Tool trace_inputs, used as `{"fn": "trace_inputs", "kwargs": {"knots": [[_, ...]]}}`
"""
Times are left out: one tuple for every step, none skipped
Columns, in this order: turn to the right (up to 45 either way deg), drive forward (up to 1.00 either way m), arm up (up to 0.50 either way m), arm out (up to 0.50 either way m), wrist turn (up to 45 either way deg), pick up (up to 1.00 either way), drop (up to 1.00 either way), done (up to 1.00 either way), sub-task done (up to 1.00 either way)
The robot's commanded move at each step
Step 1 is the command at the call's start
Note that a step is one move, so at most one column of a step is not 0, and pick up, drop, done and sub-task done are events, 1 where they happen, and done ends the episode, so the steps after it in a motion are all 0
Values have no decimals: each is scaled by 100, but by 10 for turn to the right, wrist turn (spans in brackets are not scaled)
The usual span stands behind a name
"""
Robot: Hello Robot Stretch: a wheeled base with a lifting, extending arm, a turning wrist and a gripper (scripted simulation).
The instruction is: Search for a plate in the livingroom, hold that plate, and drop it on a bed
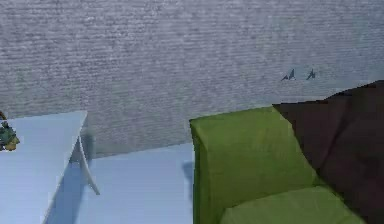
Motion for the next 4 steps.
{"fn": "trace_inputs", "kwargs": {"knots": [[-150,0,0,0,0,0,0,0,0],[0,100,0,0,0,0,0,0,0],[0,20,0,0,0,0,0,0,0],[450,0,0,0,0,0,0,0,0]]}}
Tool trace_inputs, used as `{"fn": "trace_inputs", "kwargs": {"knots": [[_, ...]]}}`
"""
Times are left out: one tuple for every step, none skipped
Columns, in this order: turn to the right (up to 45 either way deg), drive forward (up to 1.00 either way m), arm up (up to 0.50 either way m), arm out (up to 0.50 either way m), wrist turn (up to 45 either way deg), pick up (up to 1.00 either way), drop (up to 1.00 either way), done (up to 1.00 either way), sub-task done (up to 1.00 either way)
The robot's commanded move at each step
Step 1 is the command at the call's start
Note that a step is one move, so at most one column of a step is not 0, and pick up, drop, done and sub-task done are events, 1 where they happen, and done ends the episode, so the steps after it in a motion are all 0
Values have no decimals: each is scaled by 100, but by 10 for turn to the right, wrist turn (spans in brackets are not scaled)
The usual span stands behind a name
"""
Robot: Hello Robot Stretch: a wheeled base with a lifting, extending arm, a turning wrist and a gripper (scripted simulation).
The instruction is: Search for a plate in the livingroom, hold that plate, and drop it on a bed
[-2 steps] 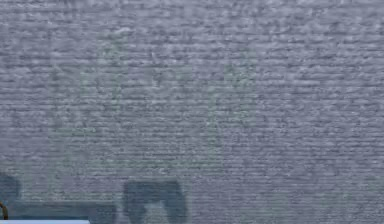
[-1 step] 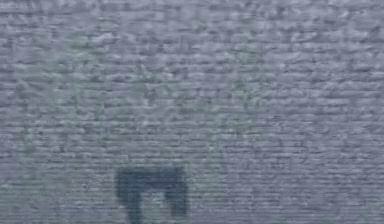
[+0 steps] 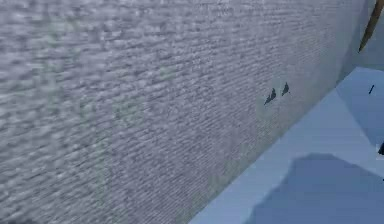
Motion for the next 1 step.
{"fn": "trace_inputs", "kwargs": {"knots": [[390,0,0,0,0,0,0,0,0]]}}
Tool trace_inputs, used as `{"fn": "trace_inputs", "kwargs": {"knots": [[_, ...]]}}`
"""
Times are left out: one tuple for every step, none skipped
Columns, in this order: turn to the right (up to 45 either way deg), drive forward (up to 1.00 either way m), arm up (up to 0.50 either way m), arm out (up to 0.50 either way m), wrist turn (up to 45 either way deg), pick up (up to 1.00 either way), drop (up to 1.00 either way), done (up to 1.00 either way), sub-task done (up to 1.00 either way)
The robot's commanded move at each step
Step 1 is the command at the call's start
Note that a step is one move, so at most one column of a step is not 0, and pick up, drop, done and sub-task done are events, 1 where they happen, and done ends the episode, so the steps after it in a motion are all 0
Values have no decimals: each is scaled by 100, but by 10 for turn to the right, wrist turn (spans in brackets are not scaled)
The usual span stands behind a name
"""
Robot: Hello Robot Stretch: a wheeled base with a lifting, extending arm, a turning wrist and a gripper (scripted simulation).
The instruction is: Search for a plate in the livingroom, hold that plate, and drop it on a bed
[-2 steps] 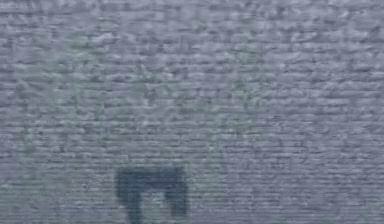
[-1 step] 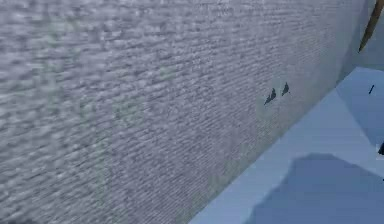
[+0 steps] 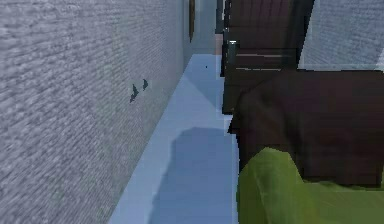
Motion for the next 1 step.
{"fn": "trace_inputs", "kwargs": {"knots": [[0,100,0,0,0,0,0,0,0]]}}
